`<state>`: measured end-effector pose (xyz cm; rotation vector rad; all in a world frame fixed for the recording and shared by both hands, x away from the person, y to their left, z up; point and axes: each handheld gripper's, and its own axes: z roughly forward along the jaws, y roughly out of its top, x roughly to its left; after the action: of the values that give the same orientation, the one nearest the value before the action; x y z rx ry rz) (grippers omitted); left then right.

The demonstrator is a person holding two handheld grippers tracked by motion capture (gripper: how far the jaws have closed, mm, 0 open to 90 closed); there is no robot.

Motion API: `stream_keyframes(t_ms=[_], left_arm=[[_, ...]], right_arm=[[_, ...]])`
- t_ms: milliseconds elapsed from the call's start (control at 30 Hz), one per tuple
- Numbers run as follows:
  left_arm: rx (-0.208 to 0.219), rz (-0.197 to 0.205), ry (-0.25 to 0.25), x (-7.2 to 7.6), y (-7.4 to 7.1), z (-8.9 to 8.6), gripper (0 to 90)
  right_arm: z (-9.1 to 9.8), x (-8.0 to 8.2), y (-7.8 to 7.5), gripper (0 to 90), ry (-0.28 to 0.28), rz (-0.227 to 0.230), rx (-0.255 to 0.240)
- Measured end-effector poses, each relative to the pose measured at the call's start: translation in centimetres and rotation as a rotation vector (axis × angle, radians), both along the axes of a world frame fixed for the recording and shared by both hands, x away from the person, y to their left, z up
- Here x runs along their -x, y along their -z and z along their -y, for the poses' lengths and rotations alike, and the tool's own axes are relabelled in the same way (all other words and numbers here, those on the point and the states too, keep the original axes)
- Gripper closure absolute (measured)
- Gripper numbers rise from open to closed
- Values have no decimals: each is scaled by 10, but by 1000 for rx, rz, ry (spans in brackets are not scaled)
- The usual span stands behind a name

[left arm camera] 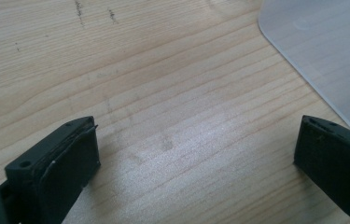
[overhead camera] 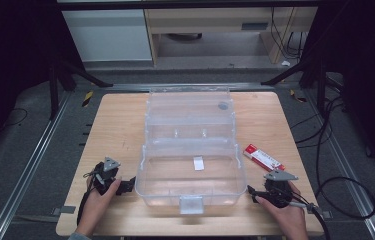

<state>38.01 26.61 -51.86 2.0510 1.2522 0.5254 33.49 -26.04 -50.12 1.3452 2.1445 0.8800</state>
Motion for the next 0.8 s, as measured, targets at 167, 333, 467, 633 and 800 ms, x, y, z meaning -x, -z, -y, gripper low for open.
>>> stream_keyframes(t_ms=[167, 333, 467, 633, 800], left_arm=[[0, 0, -1, 0, 0, 0, 0], [0, 0, -2, 1, 0, 0, 0], [1, 0, -3, 1, 0, 0, 0], [0, 1, -2, 1, 0, 0, 0], [1, 0, -2, 1, 0, 0, 0]], right_arm=[[5, 3, -10, 175, -8, 48, -25], [18, -6, -27, 248, 0, 59, 12], [33, -23, -41, 287, 4, 55, 18], [43, -44, -51, 301, -3, 35, 51], [52, -61, -50, 301, -18, -13, 45]])
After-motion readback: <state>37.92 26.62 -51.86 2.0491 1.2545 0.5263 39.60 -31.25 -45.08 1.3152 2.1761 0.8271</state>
